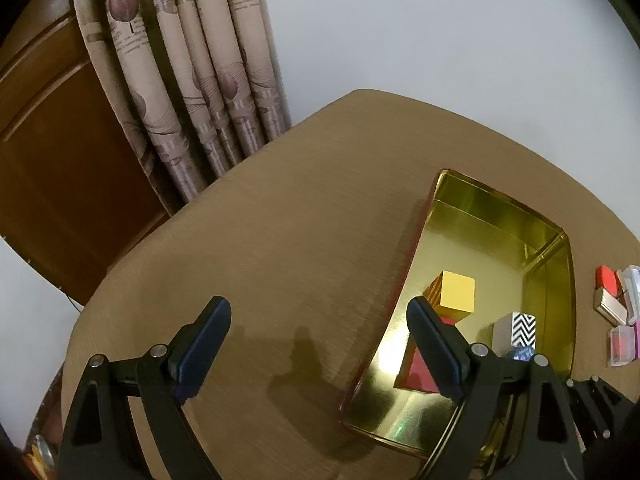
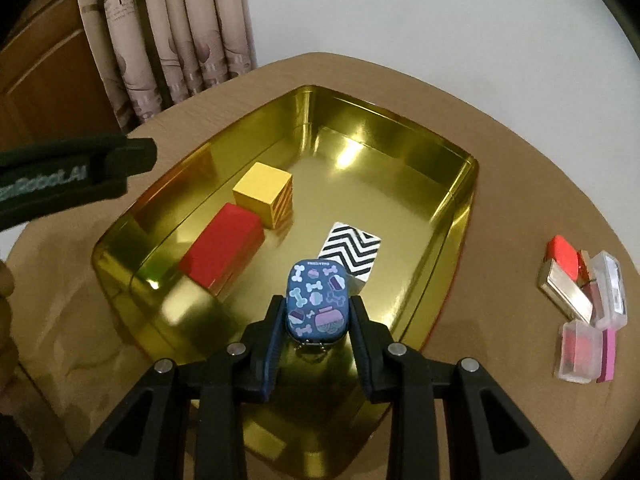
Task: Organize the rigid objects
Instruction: 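Lower the blue tin into the gold tin and open the right gripper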
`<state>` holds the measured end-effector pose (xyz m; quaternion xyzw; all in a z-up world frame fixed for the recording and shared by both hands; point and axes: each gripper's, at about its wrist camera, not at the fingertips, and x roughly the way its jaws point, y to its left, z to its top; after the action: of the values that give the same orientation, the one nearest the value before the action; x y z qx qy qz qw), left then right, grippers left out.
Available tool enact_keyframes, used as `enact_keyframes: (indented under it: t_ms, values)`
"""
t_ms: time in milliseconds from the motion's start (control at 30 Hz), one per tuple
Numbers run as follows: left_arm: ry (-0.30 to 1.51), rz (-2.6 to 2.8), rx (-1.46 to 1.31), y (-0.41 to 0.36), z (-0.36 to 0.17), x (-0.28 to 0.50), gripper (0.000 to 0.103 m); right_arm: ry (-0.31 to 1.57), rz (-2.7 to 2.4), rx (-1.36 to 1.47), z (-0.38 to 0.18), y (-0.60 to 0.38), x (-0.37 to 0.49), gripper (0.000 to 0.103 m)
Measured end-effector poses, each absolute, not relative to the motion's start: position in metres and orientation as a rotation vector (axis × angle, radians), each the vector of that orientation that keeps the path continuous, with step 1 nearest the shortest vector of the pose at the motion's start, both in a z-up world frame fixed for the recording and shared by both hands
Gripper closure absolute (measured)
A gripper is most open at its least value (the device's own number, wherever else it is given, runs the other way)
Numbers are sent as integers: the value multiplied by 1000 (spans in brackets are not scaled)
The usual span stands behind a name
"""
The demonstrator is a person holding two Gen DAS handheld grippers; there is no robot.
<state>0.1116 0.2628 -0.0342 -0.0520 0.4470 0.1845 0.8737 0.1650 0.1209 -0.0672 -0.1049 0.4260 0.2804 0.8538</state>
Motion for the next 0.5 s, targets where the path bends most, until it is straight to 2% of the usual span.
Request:
enact_keyframes:
  t_ms: [500]
  values:
    - [939,375,-101,260,-34,111,15,878,573,-220,-68,124,168,71]
